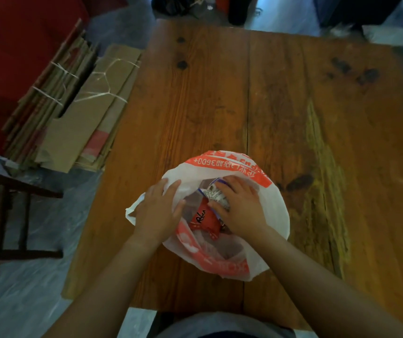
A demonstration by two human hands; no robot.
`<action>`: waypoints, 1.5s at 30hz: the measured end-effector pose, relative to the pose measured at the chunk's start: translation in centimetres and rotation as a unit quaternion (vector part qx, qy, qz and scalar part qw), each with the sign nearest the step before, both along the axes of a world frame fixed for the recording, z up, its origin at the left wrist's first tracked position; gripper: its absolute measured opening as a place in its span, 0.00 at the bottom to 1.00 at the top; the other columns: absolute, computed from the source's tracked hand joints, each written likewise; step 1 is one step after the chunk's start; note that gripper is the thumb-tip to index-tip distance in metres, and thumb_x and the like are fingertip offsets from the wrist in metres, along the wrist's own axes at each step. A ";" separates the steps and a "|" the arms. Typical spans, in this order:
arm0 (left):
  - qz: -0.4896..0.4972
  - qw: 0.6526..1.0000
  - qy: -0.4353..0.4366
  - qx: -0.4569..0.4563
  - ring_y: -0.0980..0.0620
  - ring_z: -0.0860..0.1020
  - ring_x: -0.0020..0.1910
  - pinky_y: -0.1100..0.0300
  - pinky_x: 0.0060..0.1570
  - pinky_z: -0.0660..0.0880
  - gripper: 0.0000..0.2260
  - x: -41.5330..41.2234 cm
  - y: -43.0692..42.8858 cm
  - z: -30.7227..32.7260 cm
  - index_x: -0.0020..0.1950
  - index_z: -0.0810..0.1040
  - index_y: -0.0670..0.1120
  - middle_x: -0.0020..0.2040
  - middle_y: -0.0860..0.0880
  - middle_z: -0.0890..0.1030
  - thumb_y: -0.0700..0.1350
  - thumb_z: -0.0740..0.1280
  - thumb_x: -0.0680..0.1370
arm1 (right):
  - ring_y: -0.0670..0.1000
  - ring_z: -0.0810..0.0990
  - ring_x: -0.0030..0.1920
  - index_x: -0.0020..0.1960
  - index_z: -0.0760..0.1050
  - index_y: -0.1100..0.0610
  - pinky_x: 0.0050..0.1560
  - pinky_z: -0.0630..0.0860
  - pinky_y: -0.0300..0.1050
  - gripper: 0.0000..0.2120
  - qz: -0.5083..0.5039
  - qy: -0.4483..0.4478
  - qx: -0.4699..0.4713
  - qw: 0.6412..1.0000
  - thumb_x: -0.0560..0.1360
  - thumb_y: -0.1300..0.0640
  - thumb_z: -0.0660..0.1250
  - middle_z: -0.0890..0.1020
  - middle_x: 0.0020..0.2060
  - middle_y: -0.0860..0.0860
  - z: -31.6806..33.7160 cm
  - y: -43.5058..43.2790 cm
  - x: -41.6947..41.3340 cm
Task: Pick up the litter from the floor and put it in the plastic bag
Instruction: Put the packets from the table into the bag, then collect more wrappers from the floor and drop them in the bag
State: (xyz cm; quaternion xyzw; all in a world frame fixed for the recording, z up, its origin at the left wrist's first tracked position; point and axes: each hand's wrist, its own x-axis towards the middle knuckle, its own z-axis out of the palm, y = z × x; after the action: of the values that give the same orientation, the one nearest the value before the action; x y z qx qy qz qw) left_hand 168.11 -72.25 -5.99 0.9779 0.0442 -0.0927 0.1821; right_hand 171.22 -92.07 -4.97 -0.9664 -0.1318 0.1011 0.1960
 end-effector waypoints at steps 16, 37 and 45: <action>0.289 0.955 -0.050 0.037 0.43 0.64 0.70 0.46 0.67 0.62 0.26 -17.1 -12.0 6.3 0.70 0.66 0.52 0.71 0.44 0.67 0.62 0.51 0.75 | 0.54 0.67 0.68 0.68 0.65 0.54 0.66 0.68 0.52 0.30 0.251 0.016 0.131 0.959 0.73 0.36 0.56 0.71 0.67 0.53 3.5 -7.4 -8.7; 0.698 0.716 -0.015 0.000 0.49 0.66 0.69 0.48 0.65 0.67 0.25 -52.0 -20.8 6.7 0.71 0.63 0.54 0.71 0.50 0.67 0.63 0.52 0.77 | 0.49 0.52 0.74 0.72 0.57 0.53 0.71 0.55 0.46 0.31 0.697 0.070 0.030 0.713 0.75 0.39 0.56 0.56 0.74 0.49 6.0 0.4 -35.6; 0.796 0.604 0.010 0.044 0.49 0.65 0.70 0.49 0.65 0.65 0.24 -72.3 -21.4 7.3 0.71 0.62 0.55 0.71 0.52 0.66 0.62 0.54 0.77 | 0.49 0.54 0.73 0.72 0.59 0.53 0.70 0.55 0.43 0.32 0.820 0.062 0.022 0.569 0.74 0.36 0.54 0.58 0.74 0.49 6.4 6.2 -57.3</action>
State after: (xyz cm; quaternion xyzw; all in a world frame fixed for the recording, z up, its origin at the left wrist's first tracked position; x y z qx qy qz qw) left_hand 95.77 -93.67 1.36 0.5623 0.8110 0.0807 0.1402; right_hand 113.90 -85.83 1.47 -0.4310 -0.8574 0.2754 0.0579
